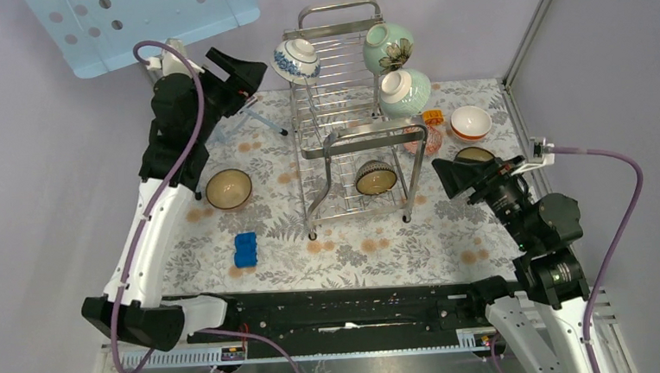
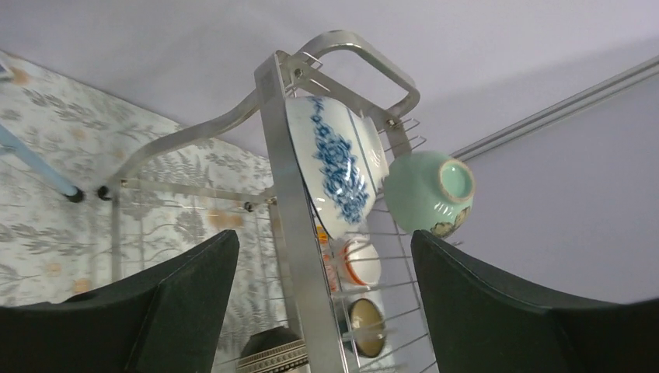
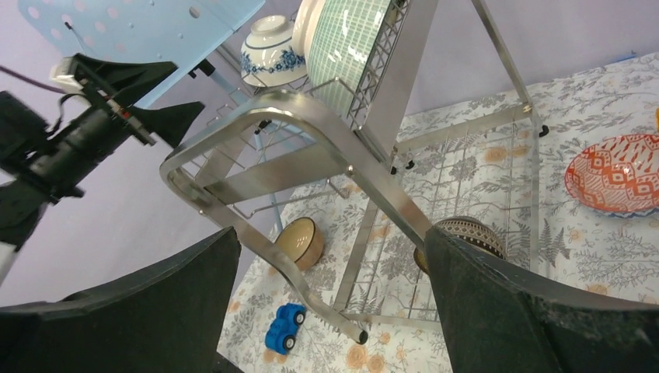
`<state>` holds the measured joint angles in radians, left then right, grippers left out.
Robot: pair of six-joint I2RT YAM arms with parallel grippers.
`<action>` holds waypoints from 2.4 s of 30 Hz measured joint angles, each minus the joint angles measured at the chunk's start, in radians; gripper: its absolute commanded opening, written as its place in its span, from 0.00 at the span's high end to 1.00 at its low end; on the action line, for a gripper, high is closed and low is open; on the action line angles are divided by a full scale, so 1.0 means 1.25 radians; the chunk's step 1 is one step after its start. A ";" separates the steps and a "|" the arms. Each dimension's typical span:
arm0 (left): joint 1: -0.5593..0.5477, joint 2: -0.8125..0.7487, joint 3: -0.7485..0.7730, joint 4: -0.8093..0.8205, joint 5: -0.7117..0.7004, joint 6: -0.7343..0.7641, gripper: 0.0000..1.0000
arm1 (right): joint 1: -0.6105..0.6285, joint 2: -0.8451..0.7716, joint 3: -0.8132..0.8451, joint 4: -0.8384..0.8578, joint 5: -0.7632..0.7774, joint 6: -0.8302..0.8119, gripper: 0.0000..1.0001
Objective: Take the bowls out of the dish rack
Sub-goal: Pick up the bowl from the dish rack.
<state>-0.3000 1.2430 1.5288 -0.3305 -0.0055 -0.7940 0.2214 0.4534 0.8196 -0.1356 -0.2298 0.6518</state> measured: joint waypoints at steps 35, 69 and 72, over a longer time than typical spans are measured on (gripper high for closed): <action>0.184 0.248 -0.325 0.956 0.466 -0.635 0.20 | 0.028 -0.251 -0.227 -0.157 -0.020 0.060 0.06; 0.144 0.403 -0.240 1.169 0.491 -0.762 0.60 | 0.028 -0.251 -0.248 -0.157 -0.019 0.056 0.06; 0.144 0.406 -0.234 1.182 0.491 -0.769 0.66 | 0.029 -0.251 -0.251 -0.157 -0.019 0.056 0.06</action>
<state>-0.1204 1.7508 1.2366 1.1465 0.6086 -1.7557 0.2577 0.1394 0.5053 -0.3325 -0.2531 0.7223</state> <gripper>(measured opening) 0.395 0.945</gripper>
